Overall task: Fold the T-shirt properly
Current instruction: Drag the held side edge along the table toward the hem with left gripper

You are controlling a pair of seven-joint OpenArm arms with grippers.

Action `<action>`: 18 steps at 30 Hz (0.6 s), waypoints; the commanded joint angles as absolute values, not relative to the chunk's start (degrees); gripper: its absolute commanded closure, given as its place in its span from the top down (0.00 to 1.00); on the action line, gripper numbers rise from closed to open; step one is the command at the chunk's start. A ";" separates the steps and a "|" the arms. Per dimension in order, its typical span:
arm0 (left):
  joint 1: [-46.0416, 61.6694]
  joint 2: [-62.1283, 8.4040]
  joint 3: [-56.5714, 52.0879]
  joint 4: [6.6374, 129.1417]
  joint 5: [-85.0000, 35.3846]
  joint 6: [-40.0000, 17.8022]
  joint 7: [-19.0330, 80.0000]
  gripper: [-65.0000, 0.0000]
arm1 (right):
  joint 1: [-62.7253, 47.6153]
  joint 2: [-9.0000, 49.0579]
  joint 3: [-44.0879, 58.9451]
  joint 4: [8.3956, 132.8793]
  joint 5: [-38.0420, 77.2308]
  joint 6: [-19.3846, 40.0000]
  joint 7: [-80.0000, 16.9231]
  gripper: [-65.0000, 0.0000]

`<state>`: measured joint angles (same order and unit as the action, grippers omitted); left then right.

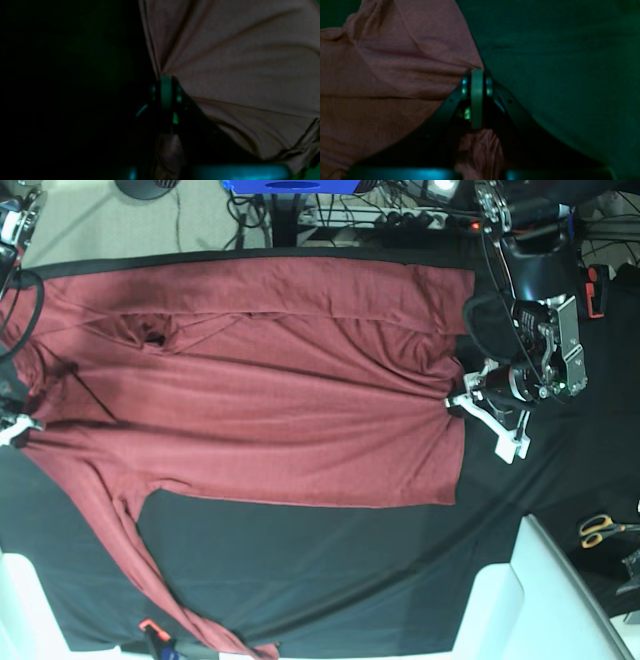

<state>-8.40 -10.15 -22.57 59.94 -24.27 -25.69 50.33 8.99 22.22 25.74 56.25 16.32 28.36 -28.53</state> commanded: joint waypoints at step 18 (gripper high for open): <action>-6.29 -10.77 -23.25 74.33 -24.92 -24.92 56.04 0.73 | 10.24 23.60 25.80 57.36 17.01 28.53 -27.21 0.00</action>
